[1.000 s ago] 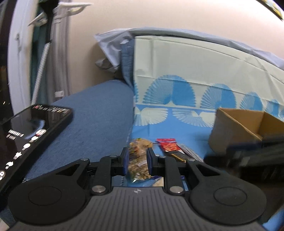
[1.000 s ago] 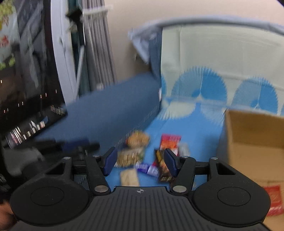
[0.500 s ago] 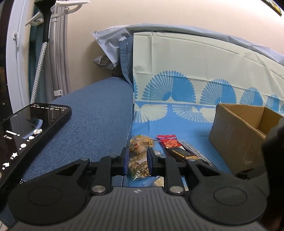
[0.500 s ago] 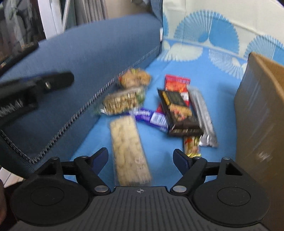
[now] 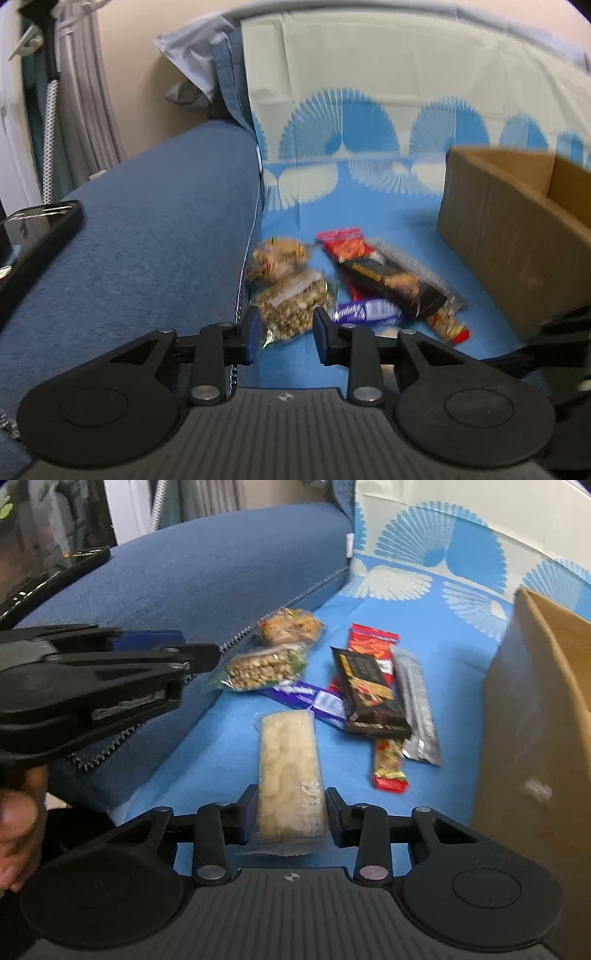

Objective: Organize snacks
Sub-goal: 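Grasp the white puffed-rice bar with the right tool while the left tool reaches for the nut pack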

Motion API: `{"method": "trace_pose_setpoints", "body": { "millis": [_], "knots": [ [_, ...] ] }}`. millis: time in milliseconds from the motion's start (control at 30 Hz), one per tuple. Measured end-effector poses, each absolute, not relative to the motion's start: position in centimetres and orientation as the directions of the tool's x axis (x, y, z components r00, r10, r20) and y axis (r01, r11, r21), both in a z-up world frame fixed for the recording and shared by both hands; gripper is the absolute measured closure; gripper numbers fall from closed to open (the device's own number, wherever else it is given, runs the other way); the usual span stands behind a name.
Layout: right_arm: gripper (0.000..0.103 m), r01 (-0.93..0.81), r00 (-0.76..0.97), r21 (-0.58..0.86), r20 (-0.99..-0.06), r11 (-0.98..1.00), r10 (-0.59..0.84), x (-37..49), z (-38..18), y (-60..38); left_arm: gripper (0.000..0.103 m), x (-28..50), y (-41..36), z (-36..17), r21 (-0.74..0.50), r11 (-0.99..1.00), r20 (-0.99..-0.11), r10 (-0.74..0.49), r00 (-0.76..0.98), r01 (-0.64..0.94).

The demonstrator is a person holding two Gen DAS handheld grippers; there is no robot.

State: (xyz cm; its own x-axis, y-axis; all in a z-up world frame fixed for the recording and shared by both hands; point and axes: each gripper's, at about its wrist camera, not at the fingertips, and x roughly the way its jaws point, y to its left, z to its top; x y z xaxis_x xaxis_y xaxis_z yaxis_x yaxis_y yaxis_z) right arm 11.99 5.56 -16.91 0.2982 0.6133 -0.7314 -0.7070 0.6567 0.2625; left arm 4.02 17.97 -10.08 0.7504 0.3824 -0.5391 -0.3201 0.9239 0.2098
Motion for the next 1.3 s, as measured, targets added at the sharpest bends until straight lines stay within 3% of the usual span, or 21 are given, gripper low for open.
{"method": "trace_pose_setpoints", "body": {
  "millis": [233,367,567,933,1000,1067,1300],
  "knots": [
    [0.062,-0.674,0.274,0.282,-0.763,0.682,0.586,11.5,-16.9,3.8,0.038,7.3,16.0,-12.7,0.419,0.853,-0.545,0.51,0.665,-0.311],
    [0.047,-0.688,0.273,0.274,-0.76,0.672,0.59,11.3,-17.0,3.7,0.019,9.1,15.3,-14.3,0.513,0.815,-0.549,0.553,0.627,-0.27],
    [0.043,-0.683,0.262,0.279,-0.769,0.675,0.583,11.6,-17.5,4.0,0.016,10.3,15.5,-15.0,0.552,0.78,-0.506,0.593,0.626,-0.293],
    [0.043,-0.681,0.25,0.285,-0.775,0.674,0.58,11.9,-18.1,4.2,0.021,11.1,16.2,-15.2,0.503,0.811,-0.509,0.558,0.656,-0.3],
    [0.043,-0.681,0.25,0.285,-0.776,0.675,0.58,12.0,-18.2,4.2,0.029,11.3,16.5,-15.3,0.487,0.819,-0.52,0.551,0.653,-0.304],
    [0.043,-0.682,0.25,0.283,-0.777,0.675,0.578,11.9,-18.3,4.2,0.05,11.9,17.0,-16.0,0.486,0.819,-0.557,0.559,0.614,-0.304],
    [0.046,-0.685,0.249,0.268,-0.788,0.678,0.563,11.9,-18.6,4.9,0.064,10.6,17.7,-14.6,0.408,0.84,-0.525,0.536,0.661,-0.358]
  ]
}}
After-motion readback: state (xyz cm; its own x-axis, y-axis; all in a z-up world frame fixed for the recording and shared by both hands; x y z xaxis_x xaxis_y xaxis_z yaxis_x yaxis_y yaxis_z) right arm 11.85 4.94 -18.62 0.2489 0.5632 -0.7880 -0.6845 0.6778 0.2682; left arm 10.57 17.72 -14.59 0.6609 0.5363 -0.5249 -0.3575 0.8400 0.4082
